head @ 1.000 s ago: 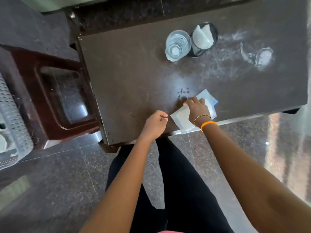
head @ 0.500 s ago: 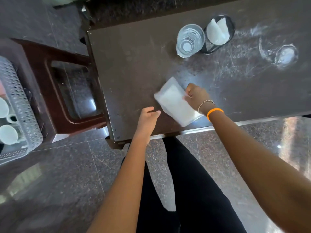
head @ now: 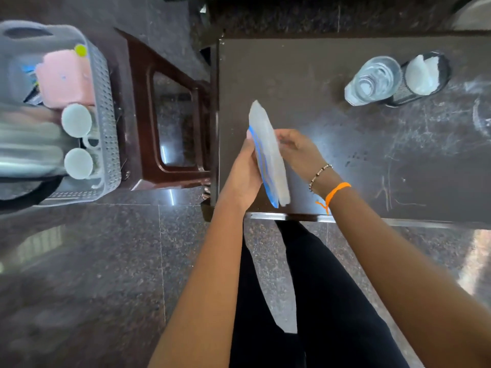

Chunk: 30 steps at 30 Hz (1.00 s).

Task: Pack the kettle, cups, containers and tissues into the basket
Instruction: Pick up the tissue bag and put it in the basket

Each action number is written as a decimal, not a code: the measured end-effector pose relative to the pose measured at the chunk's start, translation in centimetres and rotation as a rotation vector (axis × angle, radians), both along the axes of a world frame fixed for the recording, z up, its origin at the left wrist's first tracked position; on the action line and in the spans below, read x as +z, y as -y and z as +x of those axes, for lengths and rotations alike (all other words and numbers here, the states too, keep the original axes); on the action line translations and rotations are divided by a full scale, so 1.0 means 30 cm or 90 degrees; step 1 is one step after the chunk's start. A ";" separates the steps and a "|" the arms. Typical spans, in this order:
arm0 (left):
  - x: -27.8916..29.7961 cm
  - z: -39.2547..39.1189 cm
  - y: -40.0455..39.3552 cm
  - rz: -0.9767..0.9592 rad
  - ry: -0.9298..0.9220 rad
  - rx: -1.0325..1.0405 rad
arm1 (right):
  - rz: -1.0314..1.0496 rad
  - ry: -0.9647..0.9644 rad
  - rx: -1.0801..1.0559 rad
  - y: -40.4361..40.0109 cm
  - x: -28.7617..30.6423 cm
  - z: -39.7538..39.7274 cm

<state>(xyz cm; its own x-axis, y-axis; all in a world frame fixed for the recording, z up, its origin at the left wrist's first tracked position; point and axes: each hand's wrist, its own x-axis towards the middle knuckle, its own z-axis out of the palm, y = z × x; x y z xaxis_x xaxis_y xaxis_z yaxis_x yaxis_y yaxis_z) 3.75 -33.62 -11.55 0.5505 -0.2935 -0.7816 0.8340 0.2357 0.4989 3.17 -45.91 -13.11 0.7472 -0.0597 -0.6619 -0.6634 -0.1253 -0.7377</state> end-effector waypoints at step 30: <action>0.033 -0.047 -0.405 -0.064 -0.072 0.163 | 0.272 -0.171 0.153 -0.264 0.172 0.196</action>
<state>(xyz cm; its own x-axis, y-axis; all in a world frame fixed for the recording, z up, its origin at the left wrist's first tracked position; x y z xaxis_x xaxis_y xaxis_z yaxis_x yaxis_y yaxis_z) 2.33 -21.47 -10.55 0.5274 -0.2354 -0.8164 0.7900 0.4894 0.3693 9.05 -37.98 -7.94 0.5080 0.4076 -0.7588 -0.8250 -0.0230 -0.5646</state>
